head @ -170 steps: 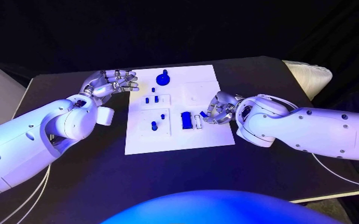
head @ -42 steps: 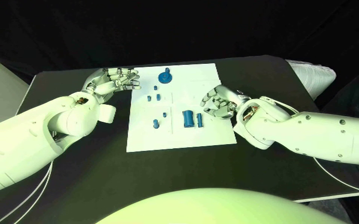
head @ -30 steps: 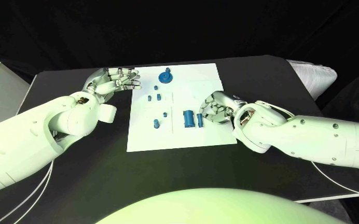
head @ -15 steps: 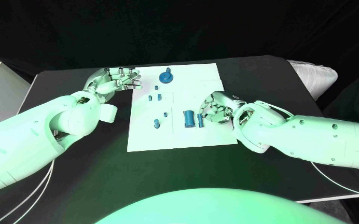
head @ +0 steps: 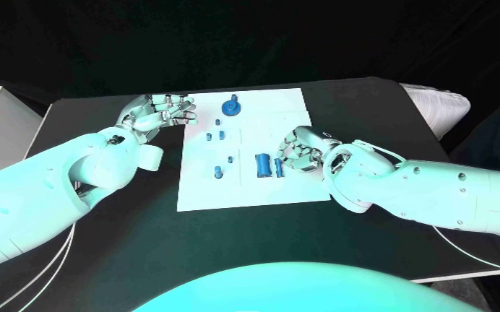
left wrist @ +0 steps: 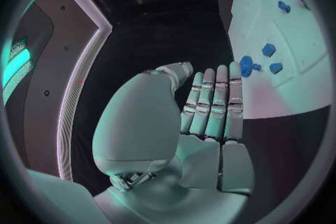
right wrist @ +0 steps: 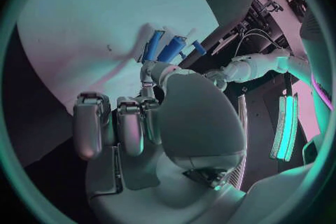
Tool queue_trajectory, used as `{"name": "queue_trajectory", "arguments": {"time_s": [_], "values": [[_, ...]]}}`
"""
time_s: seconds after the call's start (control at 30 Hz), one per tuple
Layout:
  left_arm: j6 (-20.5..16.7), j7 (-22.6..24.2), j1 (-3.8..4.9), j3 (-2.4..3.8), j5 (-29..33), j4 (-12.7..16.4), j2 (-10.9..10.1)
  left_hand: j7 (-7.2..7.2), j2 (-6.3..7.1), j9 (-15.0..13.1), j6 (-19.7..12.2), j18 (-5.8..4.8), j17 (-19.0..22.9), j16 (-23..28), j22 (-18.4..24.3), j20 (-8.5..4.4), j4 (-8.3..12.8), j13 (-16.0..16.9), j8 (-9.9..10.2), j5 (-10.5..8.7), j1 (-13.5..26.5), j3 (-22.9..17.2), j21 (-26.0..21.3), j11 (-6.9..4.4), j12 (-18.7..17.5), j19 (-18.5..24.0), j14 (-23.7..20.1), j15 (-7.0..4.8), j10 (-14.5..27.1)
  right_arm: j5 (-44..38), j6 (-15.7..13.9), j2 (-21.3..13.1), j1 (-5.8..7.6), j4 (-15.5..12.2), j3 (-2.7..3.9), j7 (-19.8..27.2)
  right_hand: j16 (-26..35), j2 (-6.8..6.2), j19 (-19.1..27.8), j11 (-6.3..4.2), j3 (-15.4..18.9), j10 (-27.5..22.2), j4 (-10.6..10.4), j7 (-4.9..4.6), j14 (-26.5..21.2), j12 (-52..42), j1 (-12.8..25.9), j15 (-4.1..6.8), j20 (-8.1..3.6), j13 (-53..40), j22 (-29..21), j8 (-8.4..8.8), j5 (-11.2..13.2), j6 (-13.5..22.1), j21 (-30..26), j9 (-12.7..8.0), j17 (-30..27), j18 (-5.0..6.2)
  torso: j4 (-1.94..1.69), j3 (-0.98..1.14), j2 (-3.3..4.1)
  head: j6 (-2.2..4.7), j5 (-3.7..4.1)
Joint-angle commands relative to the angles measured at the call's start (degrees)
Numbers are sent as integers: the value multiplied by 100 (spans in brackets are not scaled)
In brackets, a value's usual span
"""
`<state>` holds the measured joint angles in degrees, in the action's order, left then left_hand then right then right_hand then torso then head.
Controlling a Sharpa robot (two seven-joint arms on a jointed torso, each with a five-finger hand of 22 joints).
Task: Assemble the parts on the task board
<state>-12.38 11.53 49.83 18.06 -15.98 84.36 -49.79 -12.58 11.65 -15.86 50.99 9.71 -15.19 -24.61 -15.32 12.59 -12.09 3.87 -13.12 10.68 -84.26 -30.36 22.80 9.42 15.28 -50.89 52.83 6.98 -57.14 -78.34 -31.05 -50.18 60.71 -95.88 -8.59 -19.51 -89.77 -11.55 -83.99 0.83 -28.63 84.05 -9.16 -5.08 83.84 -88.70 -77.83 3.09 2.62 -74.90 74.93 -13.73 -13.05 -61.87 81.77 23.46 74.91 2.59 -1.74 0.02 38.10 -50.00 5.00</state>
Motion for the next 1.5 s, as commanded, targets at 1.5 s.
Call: {"name": "queue_trajectory", "arguments": {"time_s": [1.5], "values": [[116,-16,-4,4,-22,-12,8,-2,-56,11,32,64,-26,56,24,1,-43,4,-30,4,-39,2,-55,5,-24,-48,47,3,5,-595,458,103,-79,70,-9,-116,-23,271,-507,-99,-239,565,514,82,616,-65,-182,131,-118,-1475,1332,-471,504,-31,186,176,1509,-140,7,-1,-5,0,-28]]}}
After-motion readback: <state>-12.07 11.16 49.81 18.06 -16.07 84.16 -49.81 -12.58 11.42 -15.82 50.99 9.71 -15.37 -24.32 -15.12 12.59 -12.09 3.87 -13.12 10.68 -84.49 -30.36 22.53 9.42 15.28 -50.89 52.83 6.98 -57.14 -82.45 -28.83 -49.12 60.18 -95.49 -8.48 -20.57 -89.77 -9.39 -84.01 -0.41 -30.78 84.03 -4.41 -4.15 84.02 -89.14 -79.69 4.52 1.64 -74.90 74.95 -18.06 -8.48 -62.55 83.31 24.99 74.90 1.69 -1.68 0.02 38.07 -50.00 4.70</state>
